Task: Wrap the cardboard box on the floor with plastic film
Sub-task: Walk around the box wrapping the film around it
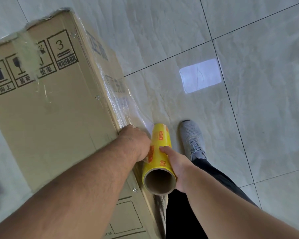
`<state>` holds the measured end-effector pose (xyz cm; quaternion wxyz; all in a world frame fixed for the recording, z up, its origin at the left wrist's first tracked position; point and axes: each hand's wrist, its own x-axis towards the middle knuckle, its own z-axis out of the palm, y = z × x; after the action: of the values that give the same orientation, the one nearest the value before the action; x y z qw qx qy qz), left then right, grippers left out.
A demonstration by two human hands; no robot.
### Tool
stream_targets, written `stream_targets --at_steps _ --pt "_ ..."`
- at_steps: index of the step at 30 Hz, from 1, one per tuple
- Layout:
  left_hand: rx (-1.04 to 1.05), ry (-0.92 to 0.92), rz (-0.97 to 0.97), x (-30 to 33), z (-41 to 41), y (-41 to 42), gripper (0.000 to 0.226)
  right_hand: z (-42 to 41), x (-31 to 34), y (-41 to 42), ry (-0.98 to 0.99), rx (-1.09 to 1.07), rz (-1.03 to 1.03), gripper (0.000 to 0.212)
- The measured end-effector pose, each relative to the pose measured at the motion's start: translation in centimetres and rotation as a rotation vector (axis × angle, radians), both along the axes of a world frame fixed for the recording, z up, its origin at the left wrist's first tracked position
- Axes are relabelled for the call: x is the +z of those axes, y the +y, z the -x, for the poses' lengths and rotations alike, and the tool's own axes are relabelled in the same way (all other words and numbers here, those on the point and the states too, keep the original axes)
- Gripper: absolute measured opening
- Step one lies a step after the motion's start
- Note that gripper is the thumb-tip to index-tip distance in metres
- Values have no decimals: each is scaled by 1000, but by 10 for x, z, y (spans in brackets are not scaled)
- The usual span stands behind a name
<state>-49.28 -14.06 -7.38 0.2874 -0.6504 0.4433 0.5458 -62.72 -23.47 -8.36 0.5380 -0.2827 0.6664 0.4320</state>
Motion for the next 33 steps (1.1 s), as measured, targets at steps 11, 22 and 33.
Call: stream_targets --at_steps 11,22,33 --pt "-47 -51 16 -7 13 13 46 -9 17 0 -209 535 75 94" --pt "-43 -87 24 3 19 13 45 6 16 10 -140 675 -43 85" --pt "72 -64 166 -6 47 27 36 -16 -5 18 -131 760 -124 66"
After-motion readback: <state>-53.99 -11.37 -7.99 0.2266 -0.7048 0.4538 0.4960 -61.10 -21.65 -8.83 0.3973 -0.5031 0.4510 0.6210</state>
